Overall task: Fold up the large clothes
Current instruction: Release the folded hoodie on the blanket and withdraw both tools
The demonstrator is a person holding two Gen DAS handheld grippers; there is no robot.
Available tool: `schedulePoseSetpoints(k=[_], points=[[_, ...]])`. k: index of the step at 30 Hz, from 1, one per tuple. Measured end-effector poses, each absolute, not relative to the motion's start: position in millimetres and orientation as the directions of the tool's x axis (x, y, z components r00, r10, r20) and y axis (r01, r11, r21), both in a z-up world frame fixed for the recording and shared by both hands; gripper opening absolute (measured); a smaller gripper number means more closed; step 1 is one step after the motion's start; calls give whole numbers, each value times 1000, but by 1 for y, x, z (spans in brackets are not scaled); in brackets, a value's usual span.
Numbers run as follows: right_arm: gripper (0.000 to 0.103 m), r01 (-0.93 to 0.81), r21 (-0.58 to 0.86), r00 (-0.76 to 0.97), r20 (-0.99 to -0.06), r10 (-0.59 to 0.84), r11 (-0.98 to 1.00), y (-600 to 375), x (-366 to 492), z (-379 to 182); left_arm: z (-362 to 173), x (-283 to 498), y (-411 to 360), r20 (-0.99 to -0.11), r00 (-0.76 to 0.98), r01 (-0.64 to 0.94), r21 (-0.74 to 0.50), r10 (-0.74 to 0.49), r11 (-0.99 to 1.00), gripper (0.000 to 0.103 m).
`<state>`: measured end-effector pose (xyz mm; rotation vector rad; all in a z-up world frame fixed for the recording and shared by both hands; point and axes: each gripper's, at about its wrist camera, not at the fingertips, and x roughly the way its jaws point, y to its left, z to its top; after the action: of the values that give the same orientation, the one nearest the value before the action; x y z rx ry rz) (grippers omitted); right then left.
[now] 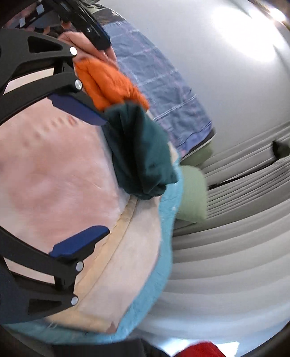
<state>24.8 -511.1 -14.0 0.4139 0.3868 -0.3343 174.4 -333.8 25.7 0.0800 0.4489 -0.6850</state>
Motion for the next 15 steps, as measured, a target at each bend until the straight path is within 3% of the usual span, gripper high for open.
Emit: schedulePoseSetpoints(k=[7, 15], points=[[95, 395, 193, 871, -390, -299, 898, -455, -33, 14, 38, 90, -301, -391, 713, 627, -17, -582, 779, 101], [95, 401, 167, 873, -367, -320, 901, -421, -60, 26, 48, 38, -267, -373, 727, 622, 4, -576, 783, 101]])
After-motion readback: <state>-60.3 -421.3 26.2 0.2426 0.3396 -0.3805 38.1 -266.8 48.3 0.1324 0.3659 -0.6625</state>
